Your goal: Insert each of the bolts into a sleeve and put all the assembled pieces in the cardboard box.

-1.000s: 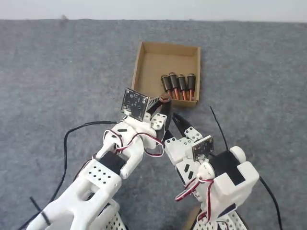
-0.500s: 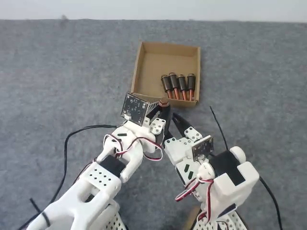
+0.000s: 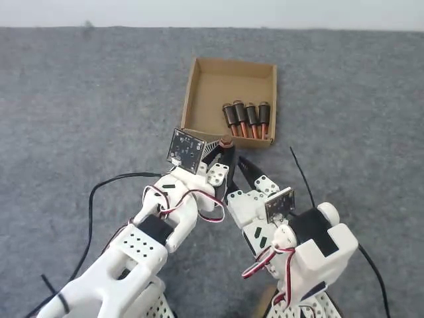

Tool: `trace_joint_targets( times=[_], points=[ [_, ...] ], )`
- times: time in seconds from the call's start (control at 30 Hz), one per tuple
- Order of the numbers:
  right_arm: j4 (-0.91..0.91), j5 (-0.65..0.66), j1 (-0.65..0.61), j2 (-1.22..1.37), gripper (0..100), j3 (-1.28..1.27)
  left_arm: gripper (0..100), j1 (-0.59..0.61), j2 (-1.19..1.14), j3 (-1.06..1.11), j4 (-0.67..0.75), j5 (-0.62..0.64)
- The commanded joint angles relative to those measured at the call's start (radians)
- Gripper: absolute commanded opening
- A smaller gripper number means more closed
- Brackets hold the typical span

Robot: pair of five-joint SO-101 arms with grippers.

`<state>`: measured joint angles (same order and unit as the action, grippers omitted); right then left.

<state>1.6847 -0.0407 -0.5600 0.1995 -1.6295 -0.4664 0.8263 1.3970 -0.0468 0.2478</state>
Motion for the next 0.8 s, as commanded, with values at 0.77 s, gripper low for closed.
trace_joint_targets(
  times=[0.77],
  points=[
    [-0.002,-0.003,0.025,-0.053,0.6,-0.025,14,0.006,0.014,-0.012,-0.003,-0.011]
  ],
)
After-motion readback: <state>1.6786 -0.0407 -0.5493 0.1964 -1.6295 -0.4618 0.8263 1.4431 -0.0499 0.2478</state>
